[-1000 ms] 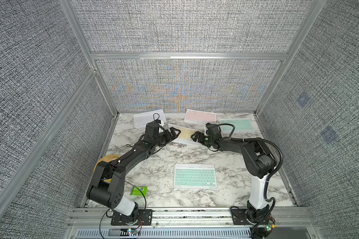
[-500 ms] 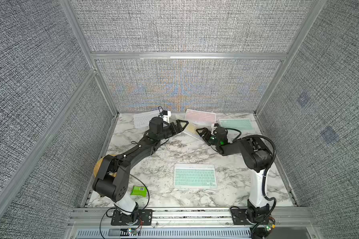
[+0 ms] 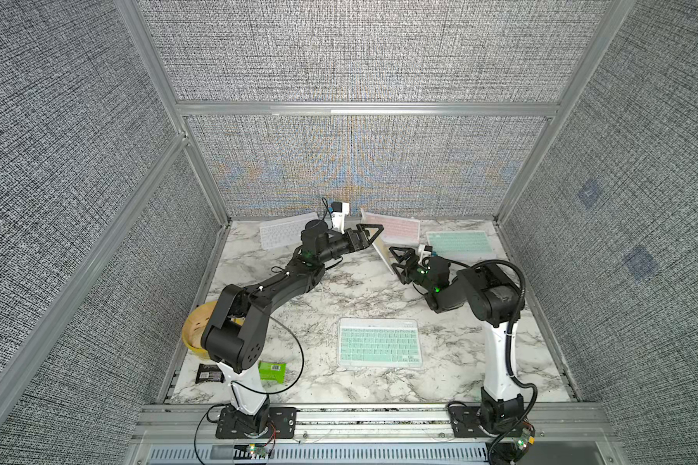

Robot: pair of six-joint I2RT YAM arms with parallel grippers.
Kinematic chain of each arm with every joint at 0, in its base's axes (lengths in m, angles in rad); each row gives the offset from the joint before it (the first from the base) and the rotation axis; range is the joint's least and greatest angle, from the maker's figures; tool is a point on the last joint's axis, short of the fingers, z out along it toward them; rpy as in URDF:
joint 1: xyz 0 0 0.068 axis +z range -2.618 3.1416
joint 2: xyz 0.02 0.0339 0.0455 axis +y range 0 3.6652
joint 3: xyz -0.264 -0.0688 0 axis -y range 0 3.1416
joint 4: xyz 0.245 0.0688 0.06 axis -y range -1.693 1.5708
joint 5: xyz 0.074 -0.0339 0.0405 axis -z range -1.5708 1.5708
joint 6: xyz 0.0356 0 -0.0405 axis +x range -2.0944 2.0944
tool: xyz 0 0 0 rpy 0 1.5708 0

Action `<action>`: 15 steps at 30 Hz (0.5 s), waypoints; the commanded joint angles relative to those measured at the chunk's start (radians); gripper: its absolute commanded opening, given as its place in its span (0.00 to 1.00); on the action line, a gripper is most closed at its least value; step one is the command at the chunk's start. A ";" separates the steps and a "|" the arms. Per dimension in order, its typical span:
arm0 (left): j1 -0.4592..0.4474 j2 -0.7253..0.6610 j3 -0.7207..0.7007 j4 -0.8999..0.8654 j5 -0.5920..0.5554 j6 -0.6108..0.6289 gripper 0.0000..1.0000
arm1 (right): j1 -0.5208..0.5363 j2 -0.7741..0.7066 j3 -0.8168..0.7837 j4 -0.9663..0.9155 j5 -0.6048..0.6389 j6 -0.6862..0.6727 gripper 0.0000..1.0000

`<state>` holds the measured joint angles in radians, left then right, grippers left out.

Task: Stack the numeric keypads
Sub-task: Pick up the numeric keypad from the center of the board.

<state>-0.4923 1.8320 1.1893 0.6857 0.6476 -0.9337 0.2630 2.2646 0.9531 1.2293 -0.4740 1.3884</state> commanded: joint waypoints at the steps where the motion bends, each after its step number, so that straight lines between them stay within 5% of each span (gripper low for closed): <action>1: -0.009 0.074 0.011 -0.143 0.067 -0.085 0.99 | 0.008 0.054 -0.024 -0.386 -0.144 0.045 0.98; 10: -0.008 0.316 0.080 0.306 0.031 -0.317 0.99 | -0.014 0.077 -0.003 -0.399 -0.161 0.040 0.99; 15: -0.008 0.419 0.152 0.404 -0.003 -0.362 0.99 | -0.020 0.083 0.015 -0.439 -0.158 0.020 0.98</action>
<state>-0.5003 2.2303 1.3170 0.9630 0.6491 -1.2381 0.2405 2.3051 0.9817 1.2686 -0.6189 1.4746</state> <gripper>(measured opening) 0.986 0.980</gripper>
